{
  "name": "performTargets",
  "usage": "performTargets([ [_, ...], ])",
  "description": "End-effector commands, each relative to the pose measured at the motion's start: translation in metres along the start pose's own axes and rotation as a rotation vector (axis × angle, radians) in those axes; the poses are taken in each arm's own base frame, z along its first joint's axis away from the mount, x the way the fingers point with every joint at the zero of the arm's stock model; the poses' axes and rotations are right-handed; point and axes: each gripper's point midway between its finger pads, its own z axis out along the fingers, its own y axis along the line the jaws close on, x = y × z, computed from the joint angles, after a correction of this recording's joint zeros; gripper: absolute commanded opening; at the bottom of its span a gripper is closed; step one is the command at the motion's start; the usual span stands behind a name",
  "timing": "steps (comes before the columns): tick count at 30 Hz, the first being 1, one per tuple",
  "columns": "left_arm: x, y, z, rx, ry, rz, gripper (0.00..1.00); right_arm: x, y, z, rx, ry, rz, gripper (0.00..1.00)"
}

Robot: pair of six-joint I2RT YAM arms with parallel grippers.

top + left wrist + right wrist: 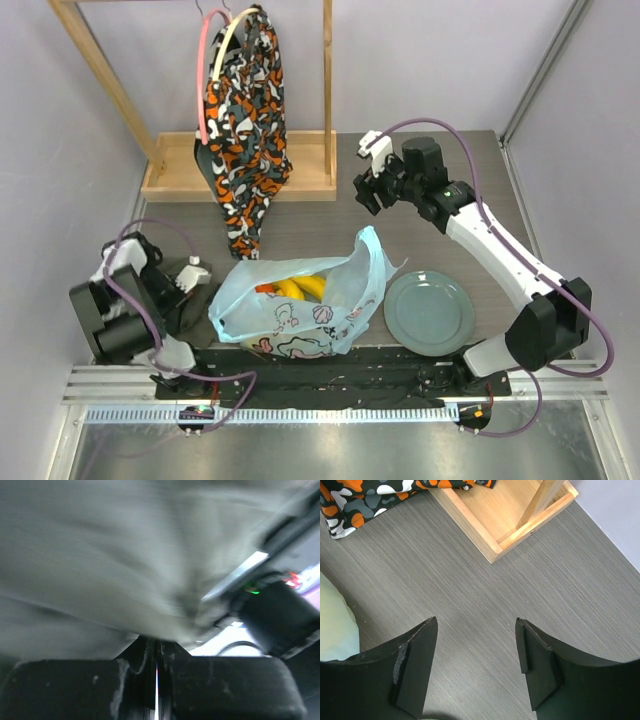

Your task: Take the fake fruits out of the plastic bag

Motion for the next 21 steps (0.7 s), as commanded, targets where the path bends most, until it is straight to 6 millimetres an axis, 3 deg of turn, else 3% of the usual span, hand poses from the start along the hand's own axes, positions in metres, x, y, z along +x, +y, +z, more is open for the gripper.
performTargets([
  [1,-0.029,0.113,-0.014,-0.25,-0.03,-0.205,0.0,-0.022,-0.011,-0.016,0.055,-0.049,-0.017,0.72],
  [2,-0.042,0.127,-0.019,-0.262,-0.072,-0.246,0.0,-0.026,-0.012,-0.019,0.061,-0.052,-0.018,0.72],
  [3,-0.061,0.158,-0.047,-0.339,-0.142,-0.279,0.0,-0.027,-0.013,-0.021,0.067,-0.049,-0.015,0.72],
  [4,-0.073,0.169,-0.043,-0.305,-0.173,-0.368,0.0,-0.024,-0.012,-0.024,0.066,-0.029,-0.005,0.72],
  [6,-0.101,0.191,-0.061,-0.303,-0.28,-0.446,0.0,-0.031,-0.012,-0.032,0.069,-0.025,0.007,0.72],
  [7,-0.118,0.202,-0.077,-0.281,-0.321,-0.502,0.0,-0.024,-0.009,-0.035,0.06,0.011,0.024,0.72],
  [8,-0.136,0.2,-0.086,-0.214,-0.383,-0.509,0.0,-0.034,-0.012,-0.041,0.065,0.003,0.03,0.72],
  [9,-0.146,0.197,-0.093,-0.17,-0.403,-0.516,0.0,-0.03,-0.007,-0.046,0.047,0.037,0.051,0.72],
  [10,-0.151,0.183,-0.111,-0.109,-0.41,-0.523,0.0,-0.032,-0.007,-0.05,0.045,0.045,0.06,0.72],
  [11,-0.156,0.171,-0.113,-0.04,-0.426,-0.508,0.01,-0.045,-0.009,-0.058,0.054,0.024,0.065,0.73],
  [12,-0.165,0.154,-0.119,0.034,-0.468,-0.485,0.04,-0.044,-0.007,-0.064,0.051,0.04,0.077,0.74],
  [13,-0.161,0.123,-0.123,0.133,-0.448,-0.481,0.14,-0.05,-0.009,-0.072,0.07,0.03,0.089,0.75],
  [15,-0.16,0.085,-0.144,0.175,-0.499,-0.392,0.39,-0.059,-0.011,-0.086,0.09,0.019,0.096,0.79],
  [17,-0.149,0.04,-0.163,0.176,-0.527,-0.329,0.46,-0.07,-0.014,-0.101,0.125,-0.006,0.115,0.83],
  [18,-0.148,0.027,-0.17,0.163,-0.563,-0.3,0.48,-0.069,-0.012,-0.106,0.124,0.001,0.134,0.88],
  [20,-0.144,-0.001,-0.177,0.135,-0.611,-0.249,0.62,-0.087,-0.005,-0.12,0.095,-0.04,0.201,0.94],
  [21,-0.142,-0.022,-0.193,0.068,-0.671,-0.185,0.74,-0.085,0.006,-0.125,0.051,-0.018,0.233,0.97],
])
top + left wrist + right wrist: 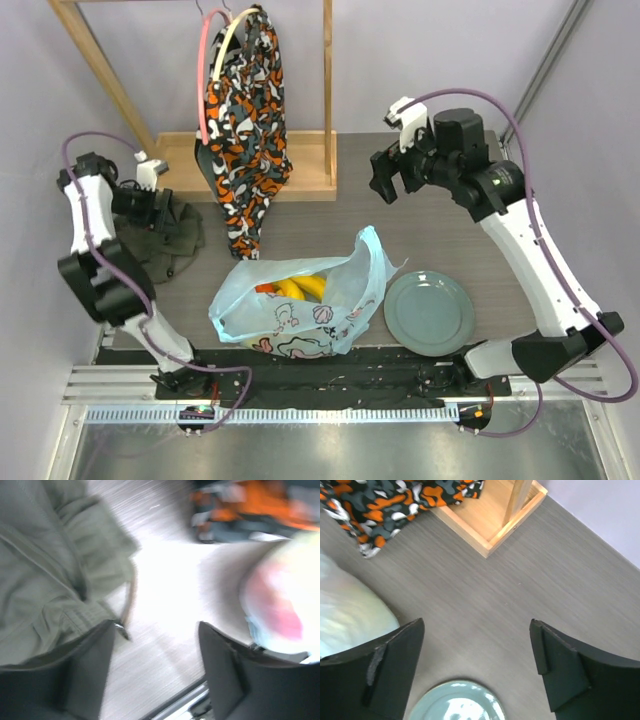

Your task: Take the fake fruits out of the plastic bag

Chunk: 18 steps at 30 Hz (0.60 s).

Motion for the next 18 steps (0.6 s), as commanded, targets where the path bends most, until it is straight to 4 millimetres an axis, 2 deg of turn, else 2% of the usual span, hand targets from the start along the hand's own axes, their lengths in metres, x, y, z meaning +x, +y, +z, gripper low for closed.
performTargets([
  [1,0.025,-0.145,-0.08,0.173,-0.081,0.056,0.78,-0.031,0.024,-0.053,-0.083,-0.052,0.138,0.98],
  [2,0.027,-0.155,-0.084,0.165,-0.096,0.084,0.81,-0.034,0.052,-0.064,-0.234,-0.067,0.138,0.98],
  [3,0.029,-0.171,-0.095,0.135,-0.135,0.135,0.87,-0.029,0.065,-0.071,-0.303,-0.051,0.139,1.0],
  [5,0.031,-0.194,-0.097,0.154,-0.149,0.194,0.91,-0.024,0.087,-0.081,-0.422,-0.041,0.157,1.0],
  [6,0.038,-0.208,-0.096,0.161,-0.147,0.211,0.93,-0.017,0.092,-0.082,-0.442,-0.005,0.188,1.0],
  [9,0.055,-0.247,-0.085,0.24,-0.07,0.289,0.93,-0.015,0.101,-0.088,-0.505,0.06,0.213,1.0],
  [12,0.07,-0.265,-0.081,0.269,-0.024,0.258,0.93,-0.002,0.115,-0.093,-0.601,0.173,0.264,1.0],
  [15,0.09,-0.265,-0.078,0.229,0.041,0.287,0.93,0.008,0.129,-0.106,-0.671,0.21,0.305,1.0],
  [18,0.106,-0.273,-0.081,0.196,0.064,0.363,0.93,0.02,0.139,-0.108,-0.716,0.224,0.332,1.0],
])
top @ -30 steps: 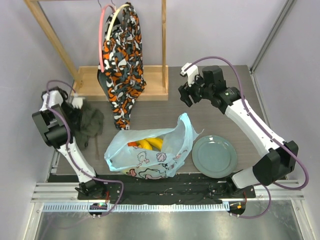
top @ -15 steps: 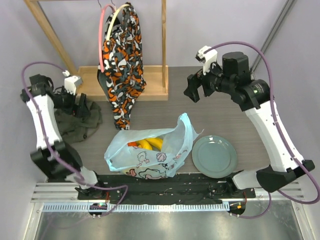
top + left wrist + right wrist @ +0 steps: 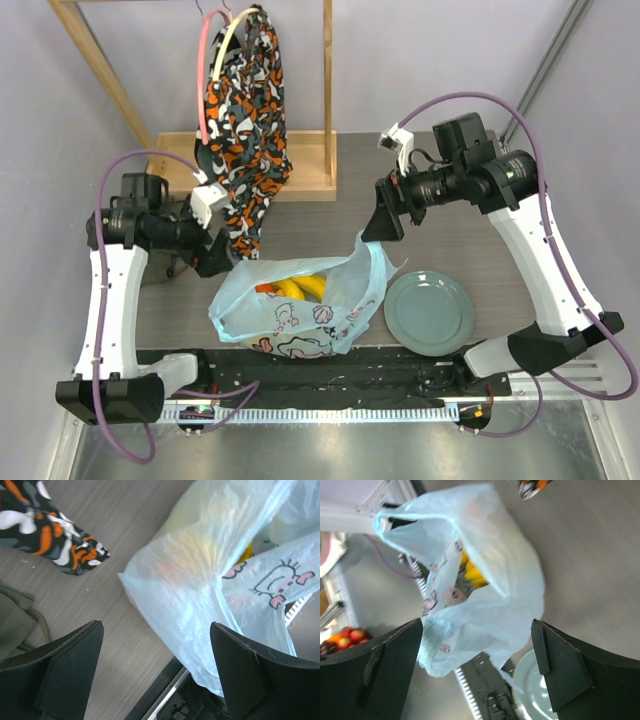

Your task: Take the fake fruits out of the plastic bag

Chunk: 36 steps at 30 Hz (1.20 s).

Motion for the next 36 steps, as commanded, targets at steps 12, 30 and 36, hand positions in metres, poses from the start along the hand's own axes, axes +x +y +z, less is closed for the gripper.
performTargets([
  [12,0.067,-0.095,-0.025,0.149,0.231,-0.082,0.89,0.018,0.007,0.004,-0.043,0.044,0.087,0.01],
  [30,-0.089,-0.059,0.015,0.164,-0.059,-0.009,0.84,-0.098,-0.293,-0.116,0.631,-0.424,0.281,0.01],
  [36,-0.084,-0.081,0.048,0.228,-0.009,0.058,0.84,-0.09,-0.327,-0.183,0.917,-0.448,0.178,0.01],
])
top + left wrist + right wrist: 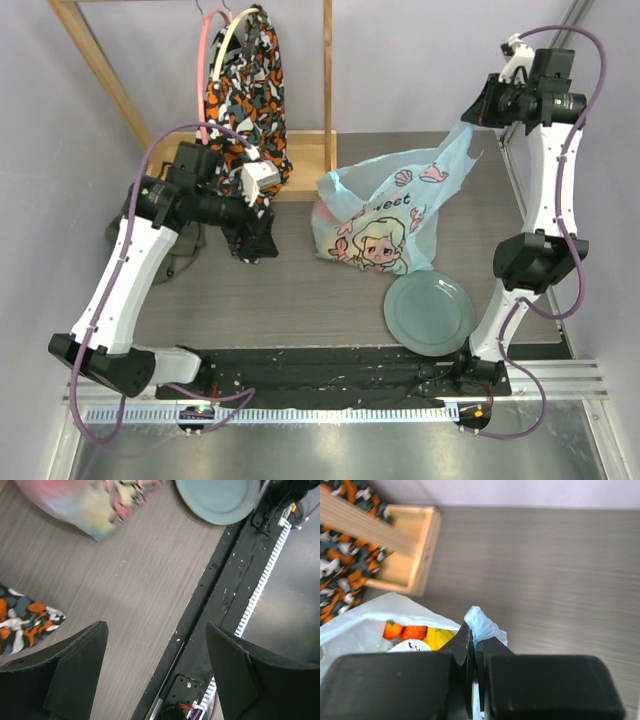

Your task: Take the fake fruits out of the plastic bag

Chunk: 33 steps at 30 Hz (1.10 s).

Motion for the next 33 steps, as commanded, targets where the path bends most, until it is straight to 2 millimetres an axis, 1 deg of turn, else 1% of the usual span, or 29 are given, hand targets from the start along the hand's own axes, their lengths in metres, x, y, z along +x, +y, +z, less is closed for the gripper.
performTargets([
  [1,-0.006,-0.009,0.024,0.026,-0.011,0.036,0.84,-0.067,-0.034,-0.053,0.24,-0.251,-0.153,0.01],
  [2,-0.001,-0.015,0.034,0.05,0.009,0.009,0.84,-0.071,-0.042,-0.056,0.273,-0.27,-0.15,0.01],
  [4,-0.008,-0.014,0.047,0.037,-0.015,0.003,0.83,-0.085,-0.067,-0.068,0.374,-0.327,-0.138,0.01],
  [5,-0.003,-0.014,0.058,0.033,0.001,-0.028,0.83,-0.087,-0.075,-0.069,0.401,-0.34,-0.125,0.01],
  [6,-0.005,-0.011,0.067,0.006,-0.002,-0.135,0.83,-0.088,-0.087,-0.072,0.43,-0.352,-0.113,0.01],
  [7,-0.017,-0.002,0.075,-0.02,-0.053,-0.174,0.84,-0.096,-0.094,-0.076,0.455,-0.385,-0.115,0.01],
  [8,-0.017,-0.001,0.082,-0.016,-0.057,-0.209,0.84,-0.094,-0.103,-0.076,0.488,-0.391,-0.101,0.01],
  [9,-0.017,0.004,0.098,-0.013,-0.058,-0.28,0.84,-0.096,-0.107,-0.077,0.495,-0.403,-0.103,0.01],
  [10,-0.017,0.007,0.107,-0.018,-0.056,-0.311,0.84,-0.097,-0.109,-0.076,0.496,-0.407,-0.108,0.07],
  [11,-0.018,0.004,0.117,-0.002,-0.055,-0.321,0.85,-0.091,-0.106,-0.069,0.465,-0.387,-0.111,0.21],
  [12,-0.02,0.007,0.137,0.011,-0.061,-0.327,0.89,-0.086,-0.103,-0.066,0.438,-0.368,-0.109,0.39],
  [13,-0.023,-0.003,0.151,0.015,-0.059,-0.319,0.92,-0.079,-0.096,-0.067,0.414,-0.345,-0.099,0.53],
  [14,-0.025,-0.008,0.164,0.031,-0.053,-0.318,0.92,-0.068,-0.092,-0.061,0.378,-0.315,-0.087,0.58],
  [15,-0.039,-0.015,0.174,0.05,-0.082,-0.296,0.9,-0.064,-0.086,-0.064,0.364,-0.31,-0.064,0.63],
  [16,-0.034,-0.027,0.201,0.07,-0.028,-0.32,0.88,-0.065,-0.075,-0.078,0.356,-0.328,-0.069,0.7],
  [17,-0.034,-0.027,0.212,0.049,-0.013,-0.331,0.87,-0.055,-0.072,-0.079,0.35,-0.307,-0.06,0.75],
  [18,-0.035,-0.034,0.224,0.068,0.001,-0.337,0.83,-0.051,-0.067,-0.086,0.352,-0.307,-0.059,0.78],
  [19,-0.029,-0.043,0.248,0.089,0.048,-0.371,0.76,-0.055,-0.055,-0.108,0.363,-0.342,-0.076,0.84],
  [20,-0.025,-0.047,0.258,0.096,0.066,-0.386,0.73,-0.047,-0.054,-0.113,0.378,-0.332,-0.077,0.87],
  [21,-0.023,-0.047,0.271,0.09,0.074,-0.409,0.68,-0.047,-0.054,-0.125,0.422,-0.345,-0.092,0.88],
  [22,-0.01,-0.048,0.291,0.077,0.113,-0.44,0.68,-0.05,-0.051,-0.143,0.461,-0.374,-0.152,0.88],
  [23,-0.005,-0.05,0.302,0.074,0.128,-0.492,0.67,-0.042,-0.042,-0.162,0.488,-0.404,-0.187,0.88],
  [24,-0.004,-0.055,0.311,0.1,0.133,-0.498,0.65,-0.058,-0.034,-0.185,0.521,-0.51,-0.262,0.9],
  [25,0.001,-0.06,0.32,0.107,0.152,-0.501,0.63,-0.058,-0.032,-0.198,0.561,-0.545,-0.335,0.94],
  [26,0.006,-0.061,0.336,0.114,0.178,-0.513,0.62,-0.043,-0.022,-0.213,0.572,-0.579,-0.38,0.98],
  [27,0.007,-0.065,0.342,0.139,0.19,-0.517,0.57,-0.048,-0.014,-0.22,0.568,-0.627,-0.431,0.98],
  [29,0.009,-0.061,0.363,0.143,0.205,-0.533,0.53,-0.04,0.001,-0.223,0.513,-0.614,-0.508,0.98],
  [30,0.011,-0.06,0.37,0.137,0.213,-0.54,0.5,-0.033,0.003,-0.22,0.496,-0.581,-0.501,0.98],
  [33,0.021,-0.057,0.386,0.143,0.245,-0.562,0.46,-0.028,0.005,-0.219,0.478,-0.56,-0.487,0.98],
])
